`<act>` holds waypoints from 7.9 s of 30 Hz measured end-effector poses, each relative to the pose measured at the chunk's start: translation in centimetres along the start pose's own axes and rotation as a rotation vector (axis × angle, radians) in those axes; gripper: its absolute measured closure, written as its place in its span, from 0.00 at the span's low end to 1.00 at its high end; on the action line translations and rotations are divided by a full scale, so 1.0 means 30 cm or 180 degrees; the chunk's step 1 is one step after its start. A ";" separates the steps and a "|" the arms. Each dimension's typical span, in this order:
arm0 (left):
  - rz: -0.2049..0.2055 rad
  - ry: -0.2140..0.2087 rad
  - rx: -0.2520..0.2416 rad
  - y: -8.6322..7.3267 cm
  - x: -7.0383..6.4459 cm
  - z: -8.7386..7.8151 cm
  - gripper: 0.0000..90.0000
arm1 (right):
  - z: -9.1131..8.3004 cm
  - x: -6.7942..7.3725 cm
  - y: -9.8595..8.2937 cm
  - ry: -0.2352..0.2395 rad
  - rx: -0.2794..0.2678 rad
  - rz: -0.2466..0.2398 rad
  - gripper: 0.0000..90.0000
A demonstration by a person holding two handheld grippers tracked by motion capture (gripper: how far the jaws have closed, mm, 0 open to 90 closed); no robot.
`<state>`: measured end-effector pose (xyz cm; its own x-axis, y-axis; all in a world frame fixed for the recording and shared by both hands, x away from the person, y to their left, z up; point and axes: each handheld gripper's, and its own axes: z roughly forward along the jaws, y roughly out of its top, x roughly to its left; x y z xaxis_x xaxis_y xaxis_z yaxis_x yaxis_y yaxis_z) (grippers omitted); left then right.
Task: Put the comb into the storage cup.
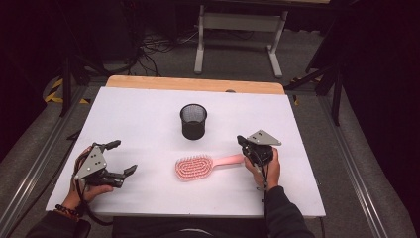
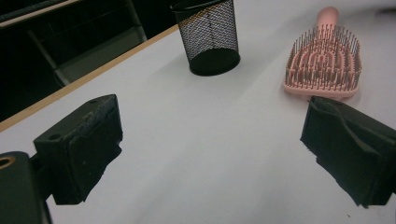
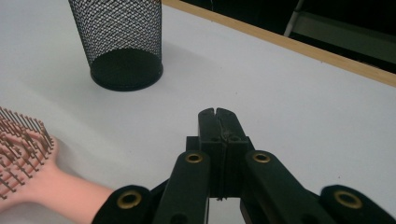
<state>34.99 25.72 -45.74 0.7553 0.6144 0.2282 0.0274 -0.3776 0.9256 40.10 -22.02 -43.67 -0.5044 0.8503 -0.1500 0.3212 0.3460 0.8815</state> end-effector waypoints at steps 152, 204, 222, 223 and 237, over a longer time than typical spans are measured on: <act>0.0005 -0.0301 0.0167 -0.024 -0.019 0.045 0.08 | -0.135 0.122 -0.136 0.0779 0.1057 -0.0305 1.00; -0.0057 -0.0325 0.0119 -0.022 -0.013 0.042 0.09 | -0.194 0.079 0.012 0.0573 -0.0013 -0.0425 0.42; -0.0054 -0.0347 0.0109 -0.022 -0.013 0.040 0.09 | -0.187 0.116 0.019 0.0606 -0.0254 -0.0429 0.06; -0.0052 -0.0347 0.0110 -0.022 -0.012 0.040 0.09 | -0.186 0.118 0.019 0.0639 -0.0243 -0.0420 0.06; -0.0038 -0.0304 0.0107 -0.022 -0.011 0.038 0.08 | -0.169 0.148 0.045 0.0674 -0.0038 -0.0584 0.06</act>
<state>35.47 25.00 -46.78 0.8137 0.5508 0.1858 0.0577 -0.3947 0.9170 34.23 -19.79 -40.89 -0.7099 0.6717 -0.2117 0.2002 0.4807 0.8537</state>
